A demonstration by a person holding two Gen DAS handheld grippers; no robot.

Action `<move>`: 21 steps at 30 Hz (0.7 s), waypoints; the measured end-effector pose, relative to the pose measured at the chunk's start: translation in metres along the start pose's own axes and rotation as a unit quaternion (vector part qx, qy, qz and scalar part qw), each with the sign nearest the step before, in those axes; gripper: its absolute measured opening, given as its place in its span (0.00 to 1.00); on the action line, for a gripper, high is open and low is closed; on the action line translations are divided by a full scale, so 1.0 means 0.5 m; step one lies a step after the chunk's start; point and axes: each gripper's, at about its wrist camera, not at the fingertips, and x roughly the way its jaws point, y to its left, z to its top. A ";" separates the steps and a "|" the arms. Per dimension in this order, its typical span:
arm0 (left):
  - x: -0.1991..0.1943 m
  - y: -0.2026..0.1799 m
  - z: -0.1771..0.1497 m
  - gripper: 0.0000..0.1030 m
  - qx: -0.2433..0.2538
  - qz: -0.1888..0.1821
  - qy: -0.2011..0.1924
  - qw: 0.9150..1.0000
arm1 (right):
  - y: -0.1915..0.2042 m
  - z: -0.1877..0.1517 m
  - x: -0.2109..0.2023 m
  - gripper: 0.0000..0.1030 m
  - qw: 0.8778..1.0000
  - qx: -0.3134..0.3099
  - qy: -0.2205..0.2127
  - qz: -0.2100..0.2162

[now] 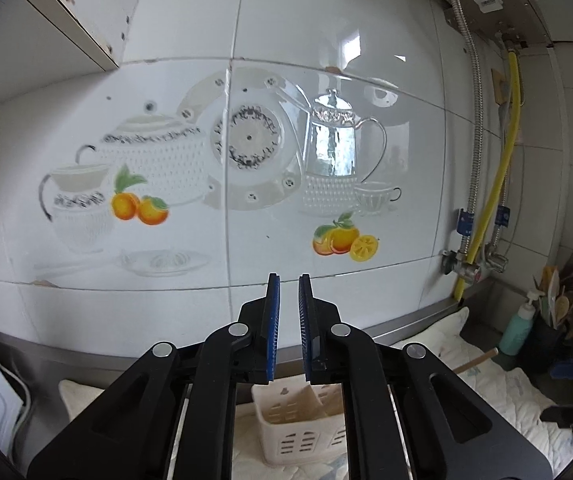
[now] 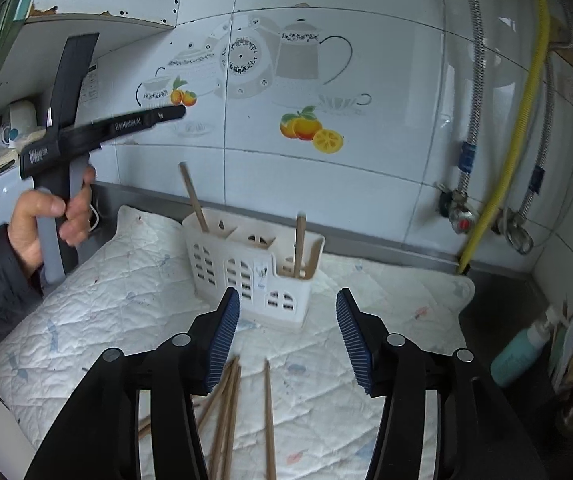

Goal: Organize utensils
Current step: 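Lower the right tool's chopstick into the holder and open while the left tool does likewise, then move both open tools back down to the chopsticks on the mat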

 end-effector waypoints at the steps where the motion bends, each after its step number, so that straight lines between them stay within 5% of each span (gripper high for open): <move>1: -0.011 0.001 0.000 0.11 0.001 0.002 -0.001 1.000 | 0.002 -0.011 -0.006 0.49 1.000 0.003 0.000 -0.001; 6: -0.087 0.008 -0.007 0.34 0.008 0.017 -0.008 1.000 | 0.012 -0.074 -0.037 0.50 1.000 0.017 0.005 -0.011; 16: -0.268 0.024 -0.127 0.48 0.002 -0.008 0.037 0.999 | 0.025 -0.224 -0.074 0.50 0.997 0.065 0.038 -0.011; 21: -0.333 0.030 -0.232 0.49 -0.018 -0.004 0.073 0.997 | 0.033 -0.305 -0.067 0.40 0.994 0.083 0.066 -0.009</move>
